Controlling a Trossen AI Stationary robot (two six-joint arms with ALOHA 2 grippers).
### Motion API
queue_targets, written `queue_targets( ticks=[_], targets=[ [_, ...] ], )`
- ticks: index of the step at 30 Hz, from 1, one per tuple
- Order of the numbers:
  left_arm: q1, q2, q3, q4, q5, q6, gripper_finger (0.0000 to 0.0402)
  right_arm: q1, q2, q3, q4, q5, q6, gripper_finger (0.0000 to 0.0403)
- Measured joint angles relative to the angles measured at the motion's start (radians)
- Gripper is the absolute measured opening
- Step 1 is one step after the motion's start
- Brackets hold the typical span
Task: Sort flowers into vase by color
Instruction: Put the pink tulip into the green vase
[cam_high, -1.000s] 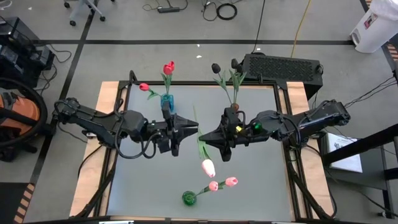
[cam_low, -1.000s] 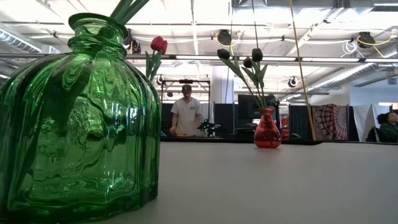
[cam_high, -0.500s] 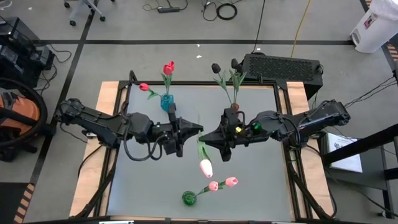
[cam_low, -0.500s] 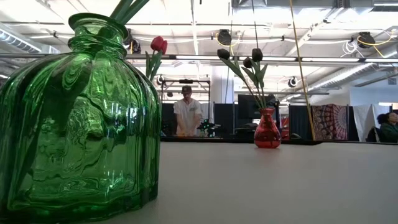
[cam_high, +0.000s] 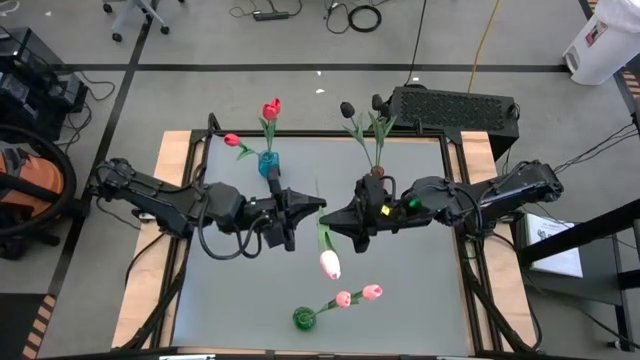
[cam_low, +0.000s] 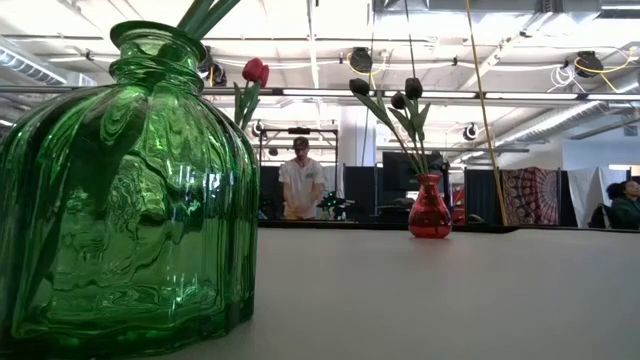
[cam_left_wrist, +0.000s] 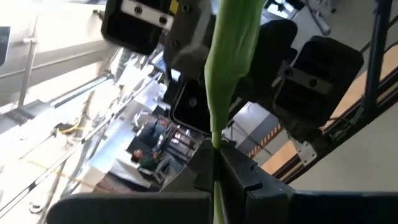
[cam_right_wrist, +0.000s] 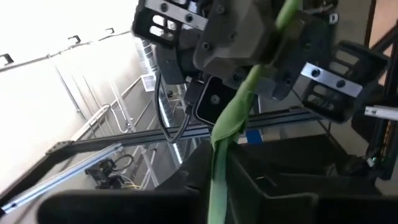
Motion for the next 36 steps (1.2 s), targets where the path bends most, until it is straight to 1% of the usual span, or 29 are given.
queue_targets(
  ticks=[3, 8, 12, 14, 17, 21, 26, 32, 36],
  targets=[
    [-0.017, -0.002, 0.000, -0.007, -0.054, 0.000, 0.0008, 0.000, -0.002, 0.000, 0.004, 0.000, -0.051, 0.0062],
    [-0.063, -0.005, 0.000, -0.005, -0.111, -0.001, 0.0007, 0.001, -0.010, 0.000, 0.022, -0.004, -0.122, 0.0110],
    [-0.106, -0.005, 0.000, -0.005, -0.213, -0.004, 0.0007, -0.002, -0.013, 0.000, 0.023, -0.003, -0.202, 0.0142],
    [-0.125, -0.005, 0.000, -0.002, -0.256, -0.043, 0.0007, -0.001, -0.016, 0.000, 0.023, -0.002, -0.249, 0.0153],
    [-0.151, -0.015, 0.000, -0.003, -0.310, -0.161, 0.0007, -0.002, -0.026, 0.000, 0.020, 0.000, -0.341, 0.0163],
    [-0.182, -0.045, 0.000, 0.000, -0.356, -0.344, 0.0006, -0.002, -0.037, 0.001, 0.020, -0.002, -0.488, 0.0166],
    [-0.228, -0.093, 0.000, -0.027, -0.368, -0.545, 0.0006, 0.003, -0.061, 0.002, 0.010, -0.010, -0.653, 0.0166],
    [-0.280, -0.149, 0.000, -0.182, -0.372, -0.852, 0.0006, 0.021, -0.079, 0.002, -0.026, -0.032, -0.811, 0.0166],
    [-0.322, -0.158, 0.000, -0.276, -0.371, -1.048, 0.0006, 0.041, -0.087, 0.002, -0.118, -0.033, -0.915, 0.0167]
  ],
)
